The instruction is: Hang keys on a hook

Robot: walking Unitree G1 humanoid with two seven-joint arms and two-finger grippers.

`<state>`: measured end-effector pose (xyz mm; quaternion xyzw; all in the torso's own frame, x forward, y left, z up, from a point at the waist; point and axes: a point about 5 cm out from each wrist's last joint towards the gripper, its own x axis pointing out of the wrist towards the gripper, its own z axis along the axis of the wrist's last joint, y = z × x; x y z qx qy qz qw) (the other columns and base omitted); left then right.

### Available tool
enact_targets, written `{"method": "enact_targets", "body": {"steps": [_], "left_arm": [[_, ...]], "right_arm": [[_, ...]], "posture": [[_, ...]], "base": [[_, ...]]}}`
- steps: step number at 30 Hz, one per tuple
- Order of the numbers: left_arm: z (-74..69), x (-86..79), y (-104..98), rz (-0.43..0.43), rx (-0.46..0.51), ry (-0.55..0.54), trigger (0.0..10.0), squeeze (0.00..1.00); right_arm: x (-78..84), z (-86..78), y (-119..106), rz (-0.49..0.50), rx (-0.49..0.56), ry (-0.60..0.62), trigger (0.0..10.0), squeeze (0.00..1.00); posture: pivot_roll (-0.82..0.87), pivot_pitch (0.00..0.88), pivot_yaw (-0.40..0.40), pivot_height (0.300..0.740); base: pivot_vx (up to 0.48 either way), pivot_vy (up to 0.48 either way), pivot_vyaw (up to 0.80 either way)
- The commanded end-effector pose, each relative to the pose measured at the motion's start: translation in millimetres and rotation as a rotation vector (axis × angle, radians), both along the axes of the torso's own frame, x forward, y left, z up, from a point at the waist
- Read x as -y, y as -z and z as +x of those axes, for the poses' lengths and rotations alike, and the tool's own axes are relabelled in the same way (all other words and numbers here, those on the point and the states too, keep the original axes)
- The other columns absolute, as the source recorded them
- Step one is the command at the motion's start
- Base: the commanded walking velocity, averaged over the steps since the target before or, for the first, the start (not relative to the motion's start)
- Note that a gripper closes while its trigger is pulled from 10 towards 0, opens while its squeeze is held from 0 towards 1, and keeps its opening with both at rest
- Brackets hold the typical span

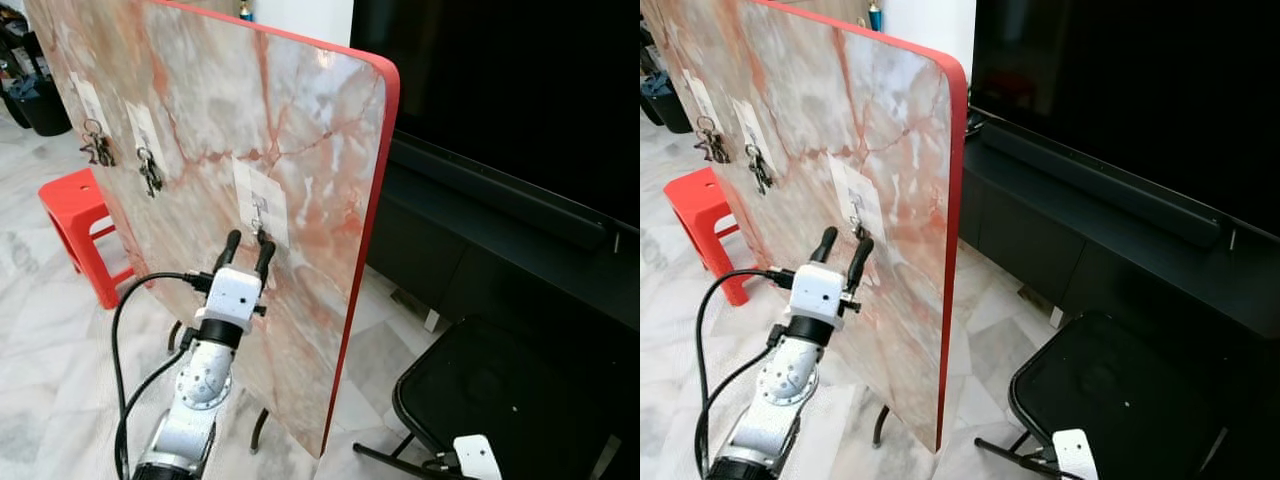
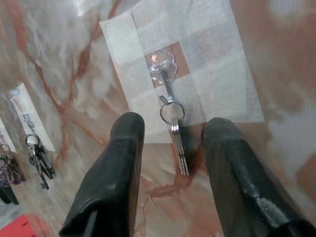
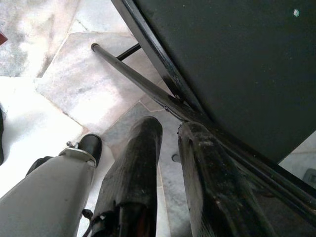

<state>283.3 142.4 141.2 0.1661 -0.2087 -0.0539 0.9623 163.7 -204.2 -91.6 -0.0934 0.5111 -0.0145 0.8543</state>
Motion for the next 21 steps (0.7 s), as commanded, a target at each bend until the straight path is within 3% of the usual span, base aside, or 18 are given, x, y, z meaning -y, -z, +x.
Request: {"method": "enact_targets", "body": {"steps": [1,5,9,10,11,12,13,15,17,21], "left_arm": [[-3.1,0.3,-1.6,0.008,0.002,0.016,10.0,1.00],[-12.7,-10.2,11.5,0.015,-0.059,-0.013,10.0,1.00],[-21.6,-30.0,37.5,-0.003,-0.178,-0.096,10.0,1.00],[-24.0,-36.9,49.0,-0.005,-0.231,-0.126,10.0,0.76],[-25.8,-41.5,55.7,-0.002,-0.262,-0.150,10.0,0.29],[-25.8,-41.5,55.7,-0.002,-0.262,-0.150,10.0,0.29],[-30.0,-50.3,72.3,-0.005,-0.340,-0.185,10.0,0.00],[-34.9,-56.9,88.6,-0.002,-0.419,-0.203,10.0,0.00],[-43.0,-69.7,115.7,-0.030,-0.558,-0.255,10.0,0.00],[-49.9,-79.3,135.0,-0.068,-0.666,-0.298,10.0,0.00]], "right_arm": [[2.3,2.3,-1.4,-0.005,0.010,0.005,10.0,0.00],[2.2,2.1,-1.3,-0.003,0.011,0.008,10.0,0.00],[2.1,2.2,-1.3,-0.004,0.010,0.008,10.0,0.00],[2.0,2.2,-1.3,-0.003,0.010,0.008,10.0,0.00],[2.0,2.2,-1.3,-0.003,0.009,0.007,10.0,0.00],[2.0,2.2,-1.3,-0.003,0.009,0.007,10.0,0.00],[1.5,2.1,-1.2,-0.002,0.008,0.006,10.0,0.00],[1.0,2.0,-1.0,-0.001,0.008,0.006,10.0,0.00],[0.7,1.8,-0.9,-0.001,0.008,0.009,10.0,0.00],[0.6,1.5,-0.7,-0.002,0.008,0.011,10.0,0.00]], "posture": [[0.00,0.000,-0.063,0.740],[0.00,0.000,-0.062,0.740],[0.00,0.000,-0.060,0.740],[0.00,0.000,-0.060,0.740],[0.00,0.000,-0.060,0.740],[0.00,0.000,-0.060,0.740],[0.01,0.000,-0.055,0.740],[0.00,0.000,-0.053,0.740],[0.00,0.000,-0.051,0.740],[0.00,0.000,-0.046,0.740]], "base": [[0.000,0.000,0.00],[0.000,0.000,0.00],[0.000,0.000,0.00],[0.000,0.000,0.00],[0.000,0.000,0.00],[0.000,0.000,0.00],[0.000,0.000,0.00],[0.000,0.000,0.00],[0.000,0.000,0.00],[0.000,0.000,0.00]]}}
